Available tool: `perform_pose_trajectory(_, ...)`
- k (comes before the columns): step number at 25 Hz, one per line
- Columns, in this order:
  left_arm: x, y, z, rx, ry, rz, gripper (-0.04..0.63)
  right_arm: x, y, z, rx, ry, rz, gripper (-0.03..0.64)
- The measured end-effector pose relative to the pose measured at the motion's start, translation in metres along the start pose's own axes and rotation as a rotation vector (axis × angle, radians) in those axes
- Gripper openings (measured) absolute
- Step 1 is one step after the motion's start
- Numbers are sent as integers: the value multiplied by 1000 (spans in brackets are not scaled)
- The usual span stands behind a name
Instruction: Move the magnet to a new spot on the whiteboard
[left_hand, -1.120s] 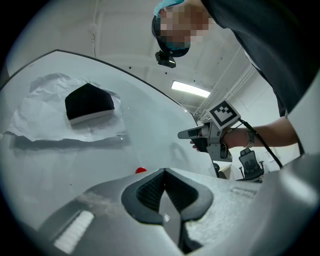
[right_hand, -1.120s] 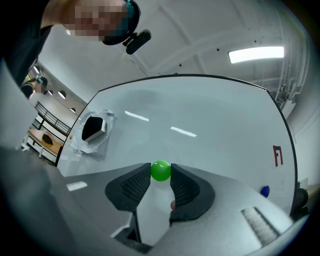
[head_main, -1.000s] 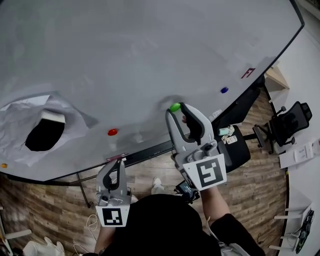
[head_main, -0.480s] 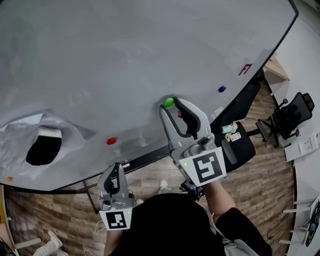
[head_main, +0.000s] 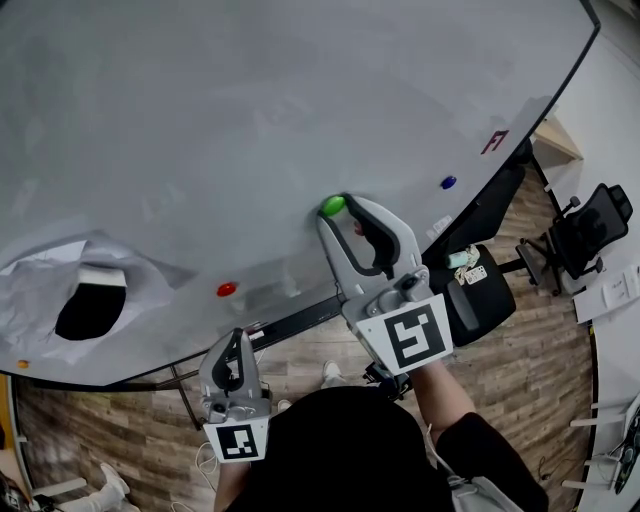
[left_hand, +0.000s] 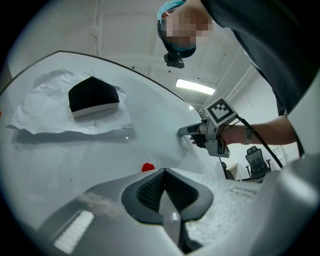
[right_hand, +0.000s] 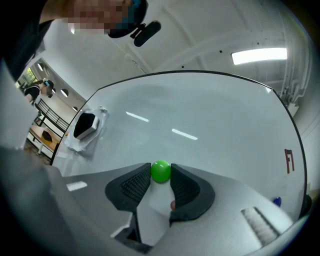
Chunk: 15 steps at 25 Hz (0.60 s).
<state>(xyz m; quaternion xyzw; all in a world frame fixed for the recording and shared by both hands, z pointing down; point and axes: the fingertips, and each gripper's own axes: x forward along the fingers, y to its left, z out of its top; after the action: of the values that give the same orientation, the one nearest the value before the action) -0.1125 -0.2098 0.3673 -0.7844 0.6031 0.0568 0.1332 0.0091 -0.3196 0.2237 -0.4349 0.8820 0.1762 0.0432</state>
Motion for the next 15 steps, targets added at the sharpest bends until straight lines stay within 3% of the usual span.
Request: perform_pose_trajectory(15,1,-1,-6,0,16,-19,2,1,0,0,-28,11,-44,127)
